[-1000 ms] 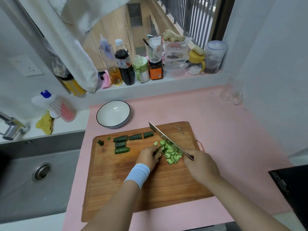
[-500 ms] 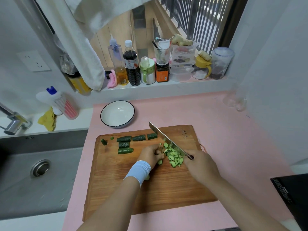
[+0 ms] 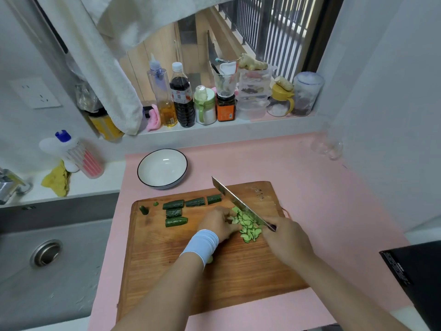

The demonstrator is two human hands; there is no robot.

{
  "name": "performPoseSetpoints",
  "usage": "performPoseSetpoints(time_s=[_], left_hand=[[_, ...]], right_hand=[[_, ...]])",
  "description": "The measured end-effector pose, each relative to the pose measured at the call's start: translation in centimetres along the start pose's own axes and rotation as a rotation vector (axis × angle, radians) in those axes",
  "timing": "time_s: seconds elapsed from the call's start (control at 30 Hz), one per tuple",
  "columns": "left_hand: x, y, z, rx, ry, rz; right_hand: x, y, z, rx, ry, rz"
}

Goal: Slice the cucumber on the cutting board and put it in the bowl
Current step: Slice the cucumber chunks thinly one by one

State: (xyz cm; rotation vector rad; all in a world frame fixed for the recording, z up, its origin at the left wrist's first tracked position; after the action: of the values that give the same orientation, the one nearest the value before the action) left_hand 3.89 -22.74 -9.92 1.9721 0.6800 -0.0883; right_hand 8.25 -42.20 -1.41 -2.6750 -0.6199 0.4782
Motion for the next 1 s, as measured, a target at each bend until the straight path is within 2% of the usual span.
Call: performPoseSetpoints(time_s=[0.1, 0.17, 0.33, 0.53, 0.67, 0.77, 0.87, 0.93, 1.0], left_hand=[[-0.1, 0.9, 1.2, 0.275, -0.054, 0.050], [0.2, 1.4, 1.6, 0.371, -0.032, 0.112], [0.8, 1.1, 2.2, 0.311, -0.037, 0.121], [0.9, 0.3, 0.9, 0.271, -0.028, -0.001], [0.3, 0.9, 0.2, 0.338, 0.014, 0.018], [-0.5, 0.9, -0.4, 0.175, 0.023, 0.039], [-2.0, -0.4, -2.9, 0.051, 0.173, 0.056], [-4.0, -2.2, -4.8, 0.152, 0.279, 0.006], [-6.0, -4.5, -5.1, 0.309, 0.255, -0.060]], right_hand=[[0.0, 0.1, -0.1, -0.006, 0.006, 0.001], [-0.1, 0.2, -0.2, 0.002, 0.004, -0.002], [-0.2, 0.6, -0.3, 0.023, 0.002, -0.001], [-0.2, 0.7, -0.2, 0.057, -0.008, -0.008], [0.1, 0.6, 0.0, 0.064, -0.028, -0.025], [0.4, 0.6, 0.2, 0.044, -0.039, -0.035], [0.8, 0.2, 0.8, 0.041, -0.068, -0.035], [1.0, -0.2, 1.2, 0.026, -0.082, -0.023], [1.3, -0.7, 1.6, 0.015, -0.096, -0.017]])
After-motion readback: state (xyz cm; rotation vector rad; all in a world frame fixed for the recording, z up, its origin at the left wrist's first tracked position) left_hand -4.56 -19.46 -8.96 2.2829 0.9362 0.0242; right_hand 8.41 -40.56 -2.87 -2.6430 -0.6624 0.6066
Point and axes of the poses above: each hand's wrist, its own x-axis towards the middle knuckle, its own z-axis out of the palm, y = z × x, the point moved 9 cm from there along x, towards the middle knuckle, and after that the axes turned 15 degrees about -x, right-handed, at the moved point
